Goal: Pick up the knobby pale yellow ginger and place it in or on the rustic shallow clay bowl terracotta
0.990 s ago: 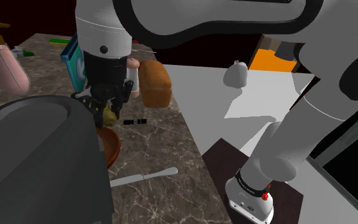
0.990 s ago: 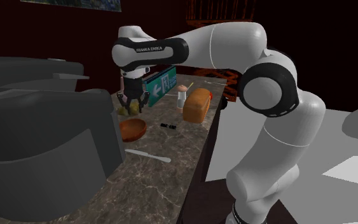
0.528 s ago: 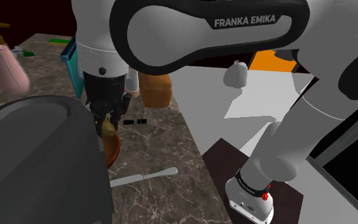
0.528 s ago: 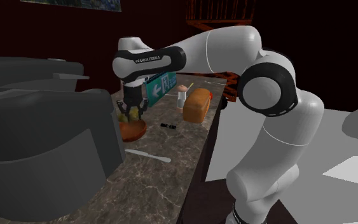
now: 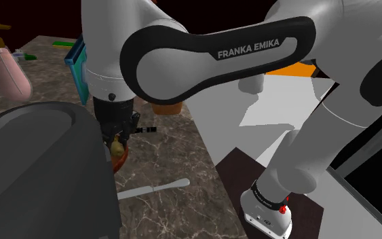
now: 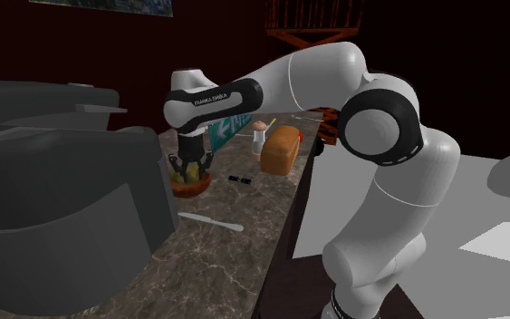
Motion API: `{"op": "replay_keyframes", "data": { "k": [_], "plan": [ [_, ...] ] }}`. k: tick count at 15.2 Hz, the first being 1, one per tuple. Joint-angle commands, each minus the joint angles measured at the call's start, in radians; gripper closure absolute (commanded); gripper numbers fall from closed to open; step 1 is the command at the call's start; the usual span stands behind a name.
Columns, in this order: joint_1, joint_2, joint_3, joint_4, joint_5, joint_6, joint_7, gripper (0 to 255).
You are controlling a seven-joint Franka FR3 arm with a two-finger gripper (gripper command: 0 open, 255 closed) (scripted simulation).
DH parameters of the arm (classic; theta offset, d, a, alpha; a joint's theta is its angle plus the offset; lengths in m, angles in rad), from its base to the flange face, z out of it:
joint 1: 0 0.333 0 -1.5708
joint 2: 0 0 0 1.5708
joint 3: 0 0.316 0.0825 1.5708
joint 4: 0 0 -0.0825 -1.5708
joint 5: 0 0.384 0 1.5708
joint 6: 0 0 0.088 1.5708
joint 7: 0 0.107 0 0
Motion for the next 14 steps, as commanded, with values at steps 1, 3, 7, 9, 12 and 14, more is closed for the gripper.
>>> {"op": "replay_keyframes", "data": {
  "k": [1,3,7,9,12,14],
  "plan": [
    [0.000,0.000,0.000,-0.007,0.000,0.008,0.000,255],
    [0.000,0.000,0.000,-0.007,0.000,0.008,0.000,255],
    [0.000,0.000,0.000,-0.007,0.000,0.008,0.000,0],
    [0.000,0.000,0.000,-0.007,0.000,0.008,0.000,0],
    [0.000,0.000,0.000,-0.006,0.000,0.008,0.000,0],
    [-0.003,-0.015,-0.005,0.046,0.007,-0.058,-0.006,0]
  ]
}}
